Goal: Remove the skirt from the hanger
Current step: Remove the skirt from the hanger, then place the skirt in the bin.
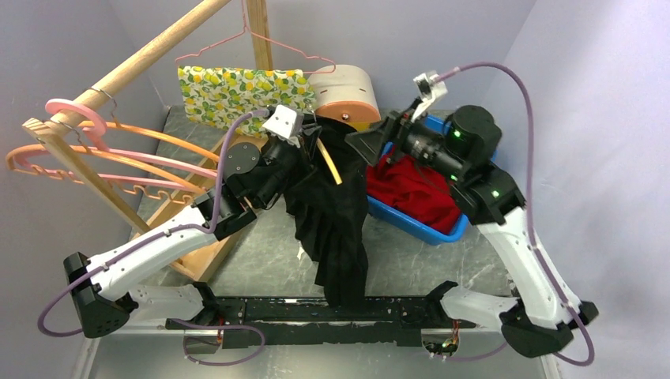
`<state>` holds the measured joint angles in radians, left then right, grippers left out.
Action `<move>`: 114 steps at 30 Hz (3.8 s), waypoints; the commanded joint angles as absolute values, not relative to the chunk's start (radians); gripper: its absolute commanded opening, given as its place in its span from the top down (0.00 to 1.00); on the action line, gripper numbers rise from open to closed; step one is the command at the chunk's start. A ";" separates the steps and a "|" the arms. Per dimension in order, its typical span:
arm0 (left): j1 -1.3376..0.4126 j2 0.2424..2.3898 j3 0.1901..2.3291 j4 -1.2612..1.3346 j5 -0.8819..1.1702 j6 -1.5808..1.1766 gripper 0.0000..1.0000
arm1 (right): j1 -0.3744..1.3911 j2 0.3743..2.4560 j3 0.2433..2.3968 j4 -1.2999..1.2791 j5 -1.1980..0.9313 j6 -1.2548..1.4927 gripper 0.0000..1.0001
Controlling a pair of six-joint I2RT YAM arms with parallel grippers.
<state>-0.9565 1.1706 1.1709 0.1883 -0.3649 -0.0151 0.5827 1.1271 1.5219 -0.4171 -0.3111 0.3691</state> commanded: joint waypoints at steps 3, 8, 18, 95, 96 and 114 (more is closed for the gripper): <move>-0.955 1.181 1.238 0.300 -0.497 -0.005 0.93 | 0.584 0.945 1.441 -0.689 -0.357 0.145 0.07; -0.954 1.222 1.284 0.326 -0.615 0.020 0.93 | 0.584 0.803 1.244 -0.734 -0.558 0.160 0.02; -0.953 1.262 1.357 0.350 -0.756 -0.034 0.93 | 0.584 0.753 1.061 -0.595 -0.439 0.254 0.33; -0.933 0.940 1.170 0.665 0.211 -0.327 0.93 | 0.585 0.809 1.321 0.093 0.423 0.024 1.00; -0.934 0.940 1.176 0.648 0.209 -0.324 0.93 | 0.584 0.815 1.330 0.142 0.433 -0.006 1.00; -0.933 0.942 1.196 0.559 0.201 -0.337 0.93 | 0.583 1.218 1.810 0.403 0.645 -0.477 1.00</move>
<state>-0.9375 0.9428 1.1507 0.5499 0.1883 -0.3367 0.5842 1.1759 1.7084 0.3134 0.6033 -0.3729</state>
